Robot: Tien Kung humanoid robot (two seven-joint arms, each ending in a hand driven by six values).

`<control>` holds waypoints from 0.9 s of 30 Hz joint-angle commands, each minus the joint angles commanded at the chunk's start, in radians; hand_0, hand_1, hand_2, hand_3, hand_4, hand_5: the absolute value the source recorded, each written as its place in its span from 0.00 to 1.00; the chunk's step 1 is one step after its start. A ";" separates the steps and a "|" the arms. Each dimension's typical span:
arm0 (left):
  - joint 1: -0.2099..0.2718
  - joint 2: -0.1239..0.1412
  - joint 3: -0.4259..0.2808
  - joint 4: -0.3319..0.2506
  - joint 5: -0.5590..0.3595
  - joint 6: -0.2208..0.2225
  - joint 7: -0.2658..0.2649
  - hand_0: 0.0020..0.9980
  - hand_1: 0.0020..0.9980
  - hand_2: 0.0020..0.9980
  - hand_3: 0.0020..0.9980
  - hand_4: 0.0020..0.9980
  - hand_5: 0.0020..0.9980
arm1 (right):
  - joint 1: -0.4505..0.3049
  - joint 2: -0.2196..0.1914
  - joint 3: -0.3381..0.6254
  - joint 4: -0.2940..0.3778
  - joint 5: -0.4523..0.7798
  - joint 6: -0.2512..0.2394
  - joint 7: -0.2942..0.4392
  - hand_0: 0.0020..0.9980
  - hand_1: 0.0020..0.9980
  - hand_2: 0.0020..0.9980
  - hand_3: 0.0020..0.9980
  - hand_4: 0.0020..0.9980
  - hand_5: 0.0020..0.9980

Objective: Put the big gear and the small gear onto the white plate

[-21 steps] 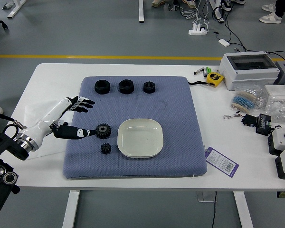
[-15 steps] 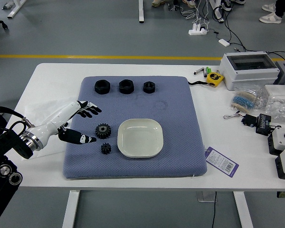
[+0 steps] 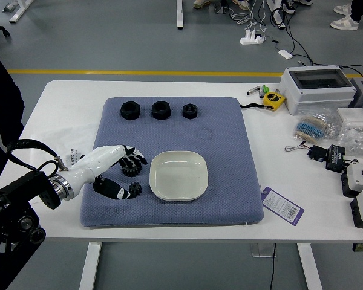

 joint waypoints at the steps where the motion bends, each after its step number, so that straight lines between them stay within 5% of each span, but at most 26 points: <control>1: -0.001 -0.003 0.006 0.005 0.002 0.006 0.000 0.50 0.55 0.60 0.64 0.99 0.00 | 0.000 0.000 0.000 0.000 0.000 0.000 0.000 0.65 0.65 0.74 0.61 0.86 0.70; 27: -0.059 -0.056 0.079 0.172 0.040 0.092 -0.015 0.48 0.52 0.57 0.60 0.90 0.00 | -0.003 0.000 0.007 0.001 -0.011 0.000 -0.003 0.65 0.65 0.74 0.61 0.86 0.71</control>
